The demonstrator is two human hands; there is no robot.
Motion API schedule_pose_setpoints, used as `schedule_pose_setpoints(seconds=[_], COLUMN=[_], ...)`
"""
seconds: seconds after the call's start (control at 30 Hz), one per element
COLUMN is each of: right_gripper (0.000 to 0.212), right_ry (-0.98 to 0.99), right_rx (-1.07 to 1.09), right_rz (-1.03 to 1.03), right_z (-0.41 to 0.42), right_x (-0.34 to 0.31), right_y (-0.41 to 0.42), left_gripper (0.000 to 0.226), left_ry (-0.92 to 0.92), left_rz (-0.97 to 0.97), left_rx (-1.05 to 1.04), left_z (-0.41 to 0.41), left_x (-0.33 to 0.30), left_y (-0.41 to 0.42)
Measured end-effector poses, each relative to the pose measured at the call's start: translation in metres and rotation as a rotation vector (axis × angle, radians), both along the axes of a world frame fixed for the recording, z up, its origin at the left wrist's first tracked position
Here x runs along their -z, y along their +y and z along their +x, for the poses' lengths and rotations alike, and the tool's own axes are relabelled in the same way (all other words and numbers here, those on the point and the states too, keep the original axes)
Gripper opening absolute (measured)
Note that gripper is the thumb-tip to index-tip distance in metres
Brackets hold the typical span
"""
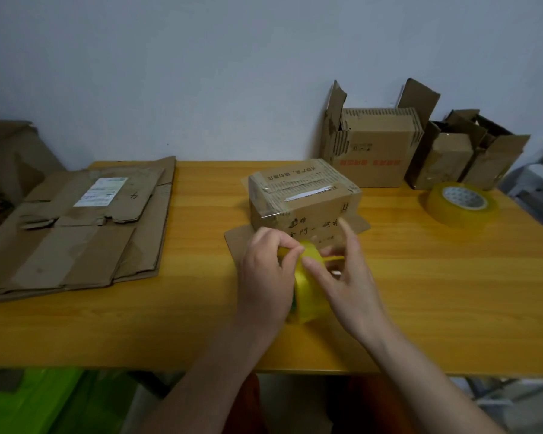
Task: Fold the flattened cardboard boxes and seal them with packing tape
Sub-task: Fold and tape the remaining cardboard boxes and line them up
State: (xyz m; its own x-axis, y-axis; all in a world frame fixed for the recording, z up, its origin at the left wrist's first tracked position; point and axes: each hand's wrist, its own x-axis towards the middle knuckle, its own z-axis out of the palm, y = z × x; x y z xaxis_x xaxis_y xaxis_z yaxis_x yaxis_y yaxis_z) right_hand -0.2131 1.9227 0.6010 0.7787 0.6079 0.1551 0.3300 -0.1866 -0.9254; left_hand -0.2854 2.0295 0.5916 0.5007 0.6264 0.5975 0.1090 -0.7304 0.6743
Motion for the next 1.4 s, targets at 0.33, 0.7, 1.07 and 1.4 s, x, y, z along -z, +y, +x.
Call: schedule_pose_setpoints(seconds=[0.33, 0.7, 1.07, 1.4], right_gripper=[0.031, 0.046, 0.059, 0.066], right_ry=[-0.098, -0.674, 0.374, 0.338], right_rx=[-0.088, 0.160, -0.283, -0.258], right_rz=[-0.261, -1.136, 0.060, 0.231], right_z=[0.050, 0.081, 0.072, 0.059], right_x=[-0.015, 0.010, -0.035, -0.012], right_y=[-0.072, -0.090, 0.049, 0.097], left_gripper=[0.036, 0.054, 0.031, 0.055], left_ry=[0.099, 1.003, 0.954, 0.118], left_rz=[-0.068, 0.114, 0.127, -0.170], left_rx=[0.059, 0.049, -0.043, 0.227], left_z=[0.048, 0.102, 0.009, -0.002], left_x=[-0.026, -0.068, -0.072, 0.000], left_y=[-0.028, 0.121, 0.097, 0.100])
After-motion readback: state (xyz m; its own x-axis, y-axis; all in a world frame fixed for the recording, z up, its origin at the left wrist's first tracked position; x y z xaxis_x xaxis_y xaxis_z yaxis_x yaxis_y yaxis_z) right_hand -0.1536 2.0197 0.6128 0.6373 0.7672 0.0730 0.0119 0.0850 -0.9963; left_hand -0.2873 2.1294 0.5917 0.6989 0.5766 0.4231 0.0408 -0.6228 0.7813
